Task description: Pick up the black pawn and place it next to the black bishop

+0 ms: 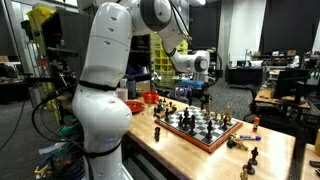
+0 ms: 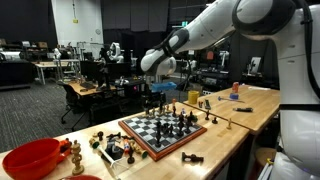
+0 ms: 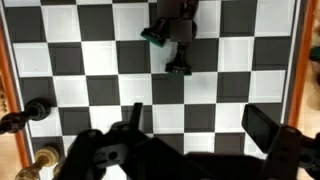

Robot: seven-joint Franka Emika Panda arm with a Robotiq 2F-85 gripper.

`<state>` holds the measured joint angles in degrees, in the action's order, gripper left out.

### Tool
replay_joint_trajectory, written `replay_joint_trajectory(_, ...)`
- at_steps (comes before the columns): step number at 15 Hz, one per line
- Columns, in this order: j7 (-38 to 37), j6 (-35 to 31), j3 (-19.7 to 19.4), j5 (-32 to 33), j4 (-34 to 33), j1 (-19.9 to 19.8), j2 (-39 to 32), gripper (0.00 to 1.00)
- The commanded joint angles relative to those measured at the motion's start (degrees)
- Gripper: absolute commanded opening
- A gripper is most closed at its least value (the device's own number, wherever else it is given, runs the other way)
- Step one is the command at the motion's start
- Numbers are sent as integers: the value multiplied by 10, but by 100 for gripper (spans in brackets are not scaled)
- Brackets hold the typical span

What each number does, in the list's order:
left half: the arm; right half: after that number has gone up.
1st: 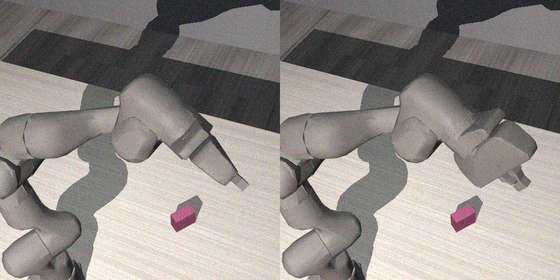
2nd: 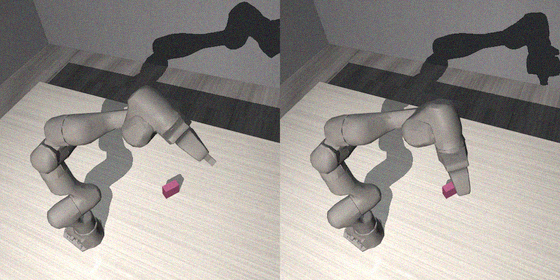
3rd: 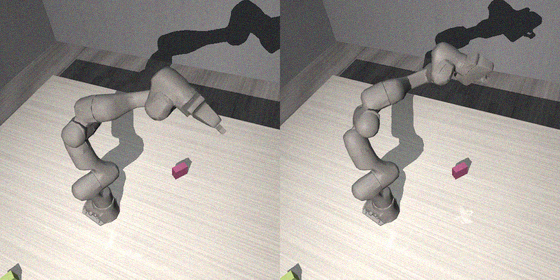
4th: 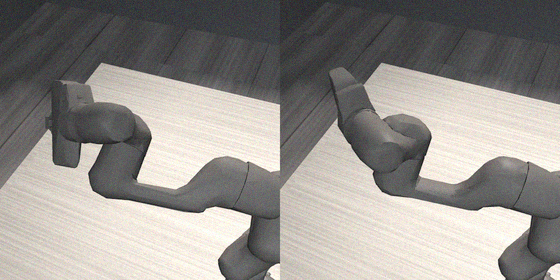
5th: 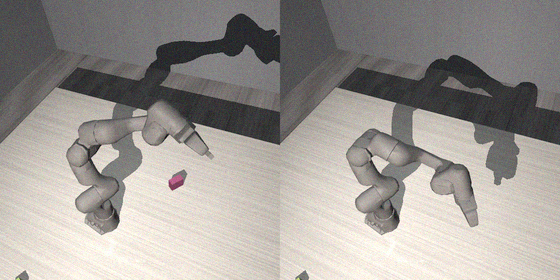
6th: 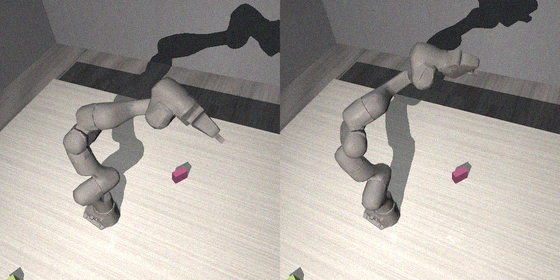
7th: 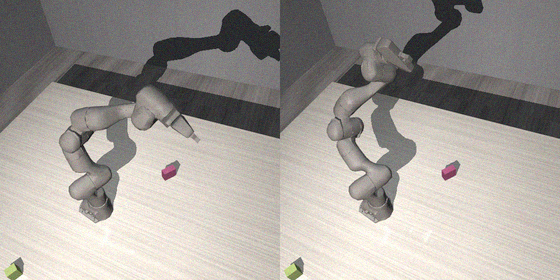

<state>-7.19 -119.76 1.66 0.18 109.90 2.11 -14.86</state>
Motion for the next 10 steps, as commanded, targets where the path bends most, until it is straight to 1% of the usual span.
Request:
replay_joint_trajectory(1, 33, -13, -2, -27, 41, -11, 65, 100)
replay_joint_trajectory(6, 15, -32, -32, -44, 42, -42, 114, 100)
replay_joint_trajectory(8, -9, -58, -49, -47, 31, -56, 118, 100)
replay_joint_trajectory(10, -32, -71, -69, -47, 11, -74, 109, 100)
